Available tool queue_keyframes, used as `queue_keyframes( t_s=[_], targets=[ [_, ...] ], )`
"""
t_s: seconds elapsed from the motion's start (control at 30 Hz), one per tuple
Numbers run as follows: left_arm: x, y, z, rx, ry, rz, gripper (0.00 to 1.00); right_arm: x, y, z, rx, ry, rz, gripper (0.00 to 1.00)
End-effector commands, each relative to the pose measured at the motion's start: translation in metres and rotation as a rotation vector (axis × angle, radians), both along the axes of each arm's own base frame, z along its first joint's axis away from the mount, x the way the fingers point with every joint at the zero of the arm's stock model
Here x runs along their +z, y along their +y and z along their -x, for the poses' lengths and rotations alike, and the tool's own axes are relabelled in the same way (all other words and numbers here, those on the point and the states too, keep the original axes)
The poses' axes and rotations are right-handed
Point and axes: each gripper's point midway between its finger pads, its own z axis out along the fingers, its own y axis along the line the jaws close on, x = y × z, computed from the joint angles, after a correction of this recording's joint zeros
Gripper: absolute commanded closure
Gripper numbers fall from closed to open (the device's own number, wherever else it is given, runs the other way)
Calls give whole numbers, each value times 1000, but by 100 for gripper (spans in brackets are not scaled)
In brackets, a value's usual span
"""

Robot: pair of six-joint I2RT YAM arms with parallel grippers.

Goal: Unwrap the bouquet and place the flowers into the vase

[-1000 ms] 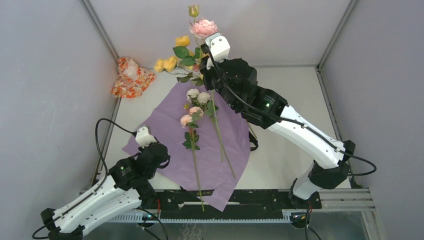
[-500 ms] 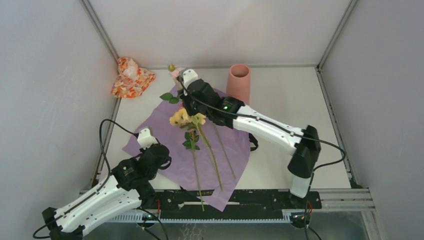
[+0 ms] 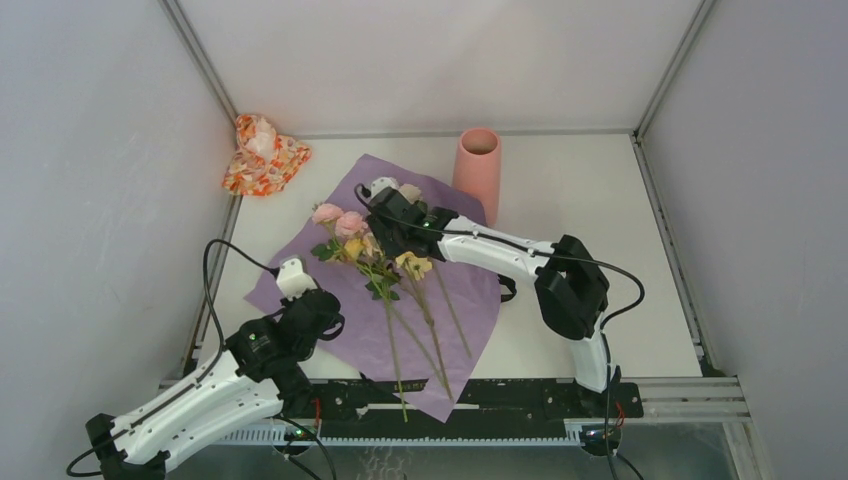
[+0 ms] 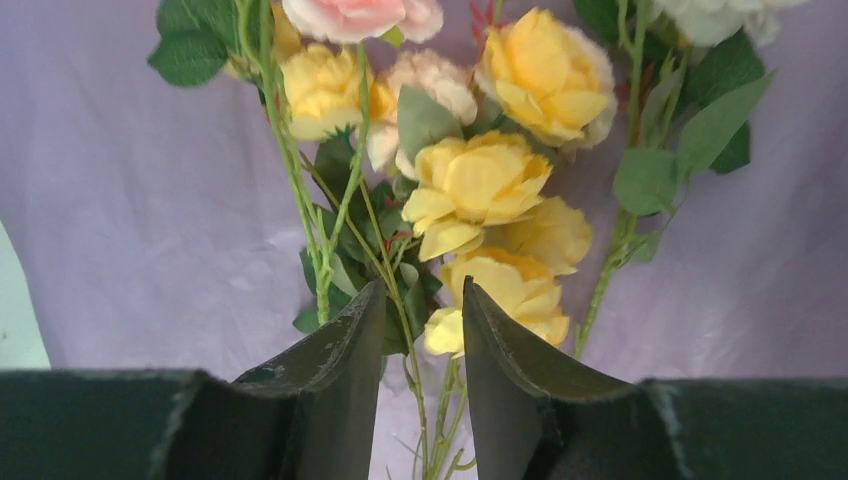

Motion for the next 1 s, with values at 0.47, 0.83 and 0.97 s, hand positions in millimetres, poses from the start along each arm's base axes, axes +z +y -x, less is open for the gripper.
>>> queue_keyframes(
  t_s=[0.47,0.83,0.97],
  targets=[
    [21,25,5,114,-80,66,84,-42,66,47,143,89,7,57],
    [30,36,9,135,-97,63,83,-65,72,13,91,59,75,57],
    [32,36,9,134,-98,63,83,-45,75,17,100,36,49,57]
  ],
)
